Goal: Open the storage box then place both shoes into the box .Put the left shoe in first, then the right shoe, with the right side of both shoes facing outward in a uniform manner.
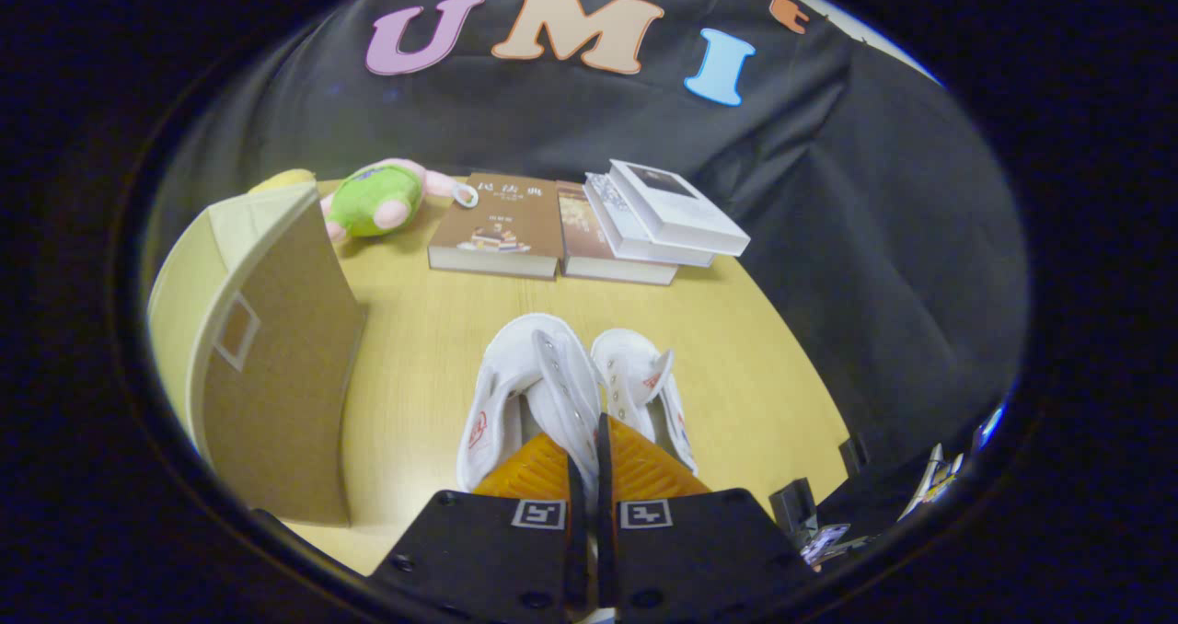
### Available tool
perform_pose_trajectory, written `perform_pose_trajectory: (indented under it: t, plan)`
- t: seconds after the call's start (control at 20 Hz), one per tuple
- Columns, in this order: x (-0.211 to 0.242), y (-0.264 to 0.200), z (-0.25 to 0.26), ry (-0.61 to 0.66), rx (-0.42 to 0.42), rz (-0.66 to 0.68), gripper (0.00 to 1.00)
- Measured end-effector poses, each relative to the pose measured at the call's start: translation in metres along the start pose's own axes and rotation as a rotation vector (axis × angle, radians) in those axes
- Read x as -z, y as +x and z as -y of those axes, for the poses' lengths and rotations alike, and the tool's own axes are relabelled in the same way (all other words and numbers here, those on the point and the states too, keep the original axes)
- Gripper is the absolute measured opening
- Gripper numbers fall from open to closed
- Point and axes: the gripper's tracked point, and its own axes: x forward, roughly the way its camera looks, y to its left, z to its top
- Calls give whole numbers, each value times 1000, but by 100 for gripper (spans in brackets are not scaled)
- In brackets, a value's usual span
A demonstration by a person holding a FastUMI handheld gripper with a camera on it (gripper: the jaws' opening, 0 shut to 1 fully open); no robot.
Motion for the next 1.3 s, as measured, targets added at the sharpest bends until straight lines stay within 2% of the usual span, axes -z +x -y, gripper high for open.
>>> perform_pose_trajectory:
  t: [0.15,0.3,0.55,0.7,0.8,1.0,1.3]
  plan:
    - [-37,-35,-4,72,-20,68,8]
    - [-72,-71,-25,109,-76,124,8]
    - [-118,-107,-109,225,-311,150,8]
    - [-124,-112,-173,264,-474,132,7]
    - [-113,-105,-207,262,-533,85,7]
    - [-88,-76,-249,244,-554,-44,8]
    - [-70,-59,-258,275,-566,-167,9]
